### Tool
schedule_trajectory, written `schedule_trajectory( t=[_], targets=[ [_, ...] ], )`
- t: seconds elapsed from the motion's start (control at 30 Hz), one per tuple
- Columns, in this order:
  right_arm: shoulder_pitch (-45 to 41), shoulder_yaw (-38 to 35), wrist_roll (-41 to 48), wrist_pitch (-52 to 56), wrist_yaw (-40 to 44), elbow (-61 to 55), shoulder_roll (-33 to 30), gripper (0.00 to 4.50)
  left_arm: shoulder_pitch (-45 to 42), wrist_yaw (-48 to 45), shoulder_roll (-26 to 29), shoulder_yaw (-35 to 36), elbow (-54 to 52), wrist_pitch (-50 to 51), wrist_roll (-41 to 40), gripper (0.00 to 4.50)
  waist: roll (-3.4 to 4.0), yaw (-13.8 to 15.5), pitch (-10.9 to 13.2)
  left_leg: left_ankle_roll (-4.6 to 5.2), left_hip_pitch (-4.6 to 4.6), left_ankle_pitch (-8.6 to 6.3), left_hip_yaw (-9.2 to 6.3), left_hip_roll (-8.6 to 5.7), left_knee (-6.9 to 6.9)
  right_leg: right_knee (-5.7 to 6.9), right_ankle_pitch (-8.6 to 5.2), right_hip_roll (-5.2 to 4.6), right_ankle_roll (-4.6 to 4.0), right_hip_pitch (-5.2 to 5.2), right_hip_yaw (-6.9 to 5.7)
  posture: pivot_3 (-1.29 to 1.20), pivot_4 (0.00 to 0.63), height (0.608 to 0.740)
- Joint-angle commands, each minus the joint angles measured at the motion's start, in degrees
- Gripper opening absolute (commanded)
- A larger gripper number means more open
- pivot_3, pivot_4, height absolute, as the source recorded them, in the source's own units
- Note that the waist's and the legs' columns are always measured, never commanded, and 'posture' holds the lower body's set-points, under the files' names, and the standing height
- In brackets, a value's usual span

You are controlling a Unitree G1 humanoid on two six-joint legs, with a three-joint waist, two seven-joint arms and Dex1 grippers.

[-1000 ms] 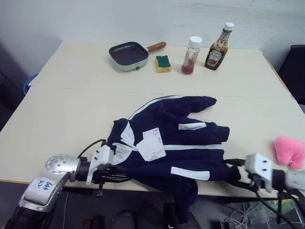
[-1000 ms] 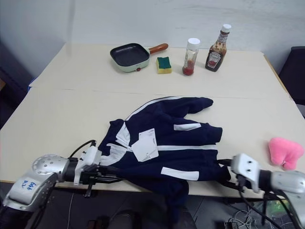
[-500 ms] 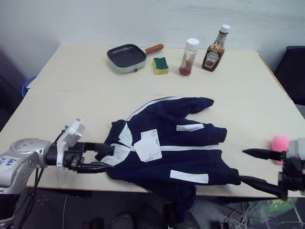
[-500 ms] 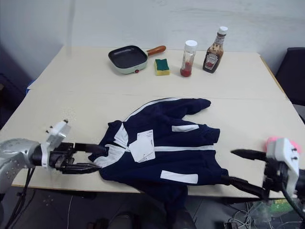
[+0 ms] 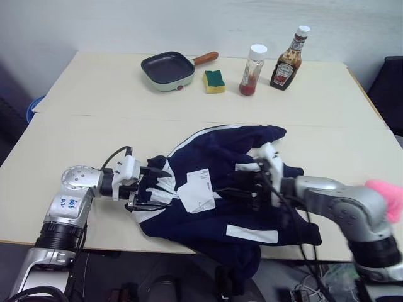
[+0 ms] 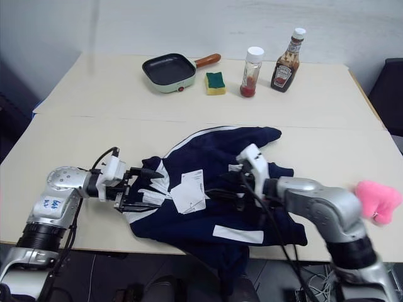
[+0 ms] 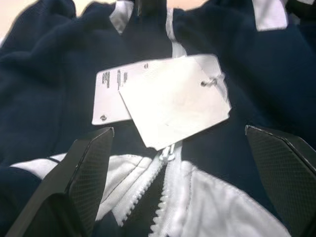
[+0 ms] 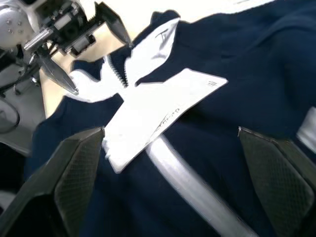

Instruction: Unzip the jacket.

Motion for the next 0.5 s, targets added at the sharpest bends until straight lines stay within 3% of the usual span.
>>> schedule_trajectory(
  t=[0.03, 0.5],
  targets=[
    [-3.8, 2.9, -4.3, 1.0, -3.5, 4.6, 5.1, 4.5, -0.4, 0.1, -1.1, -0.4, 1.4, -3.0, 1.3, 4.48, -0.01, -0.4, 0.0, 0.0, -0.26, 0.0, 0.01, -0.01, 0.14, 0.15, 0.01, -0.05, 0.01, -0.25, -0.01, 0.0, 0.15, 0.74],
    [-8.5, 5.3, -4.0, 10.0, -1.8, 10.2, 17.5, 4.5, -1.0, 2.7, -3.2, -1.6, 6.0, -7.2, 5.6, 4.48, -0.03, -2.2, 0.0, -0.03, -0.21, 0.03, -0.08, 0.0, 0.21, 0.45, 0.01, -0.07, 0.01, -0.24, -0.07, 0.0, 0.15, 0.74]
  ],
)
